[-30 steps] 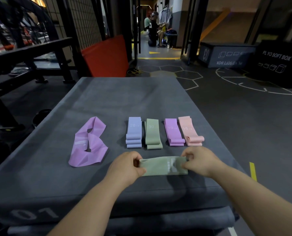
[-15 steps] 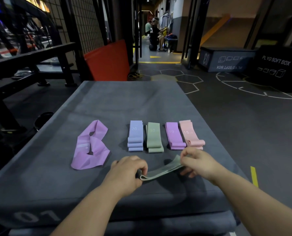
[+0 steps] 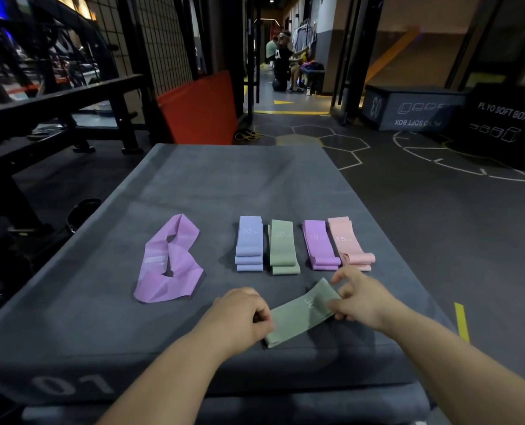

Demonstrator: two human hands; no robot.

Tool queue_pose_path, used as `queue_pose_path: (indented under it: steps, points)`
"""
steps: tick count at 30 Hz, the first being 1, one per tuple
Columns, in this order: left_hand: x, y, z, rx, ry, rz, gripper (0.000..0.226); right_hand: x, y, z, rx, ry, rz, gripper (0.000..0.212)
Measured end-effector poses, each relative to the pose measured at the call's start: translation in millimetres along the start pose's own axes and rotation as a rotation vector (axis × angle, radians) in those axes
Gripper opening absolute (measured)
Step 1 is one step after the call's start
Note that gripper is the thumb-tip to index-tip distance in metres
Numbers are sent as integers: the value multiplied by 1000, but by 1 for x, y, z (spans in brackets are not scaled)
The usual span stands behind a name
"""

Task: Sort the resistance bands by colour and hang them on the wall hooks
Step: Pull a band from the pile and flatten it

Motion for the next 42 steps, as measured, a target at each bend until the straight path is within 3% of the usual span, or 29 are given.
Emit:
queue_pose_path:
  steps: [3,10,18,25,29,36,42]
  points:
    - [1,1,0,38,19,40,8,-1,0,0,-35,0,-15,29]
    - [1,-3,-3,156,-6,176,41,1,-8,0,-239,47,21,26]
    - [-1,3,2,81,-85,157,5,-6,-22,-7,-334,191,179,30]
    - [-12,3,12,220,-43,177,21,-33,-37,-1,-552,341,162,26]
    - [-23,2,18,352,74,215,17,-58,-45,-1,-641,348,60,26]
    - [-52,-3,29,526,299,312,20,-107,-85,8,-496,321,134,22]
    - [-76,-4,41,379,310,403,23,-149,-92,-5,-246,338,102,27]
Point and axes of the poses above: each hand's wrist, its own x-axis away from the middle knuckle, its own z-axis out of the back of the hand, y = z × x, the point moved 5 cm from there along -x, towards the middle knuckle, and after that the axes turned 1 degree about -x, right-handed, at the moved point
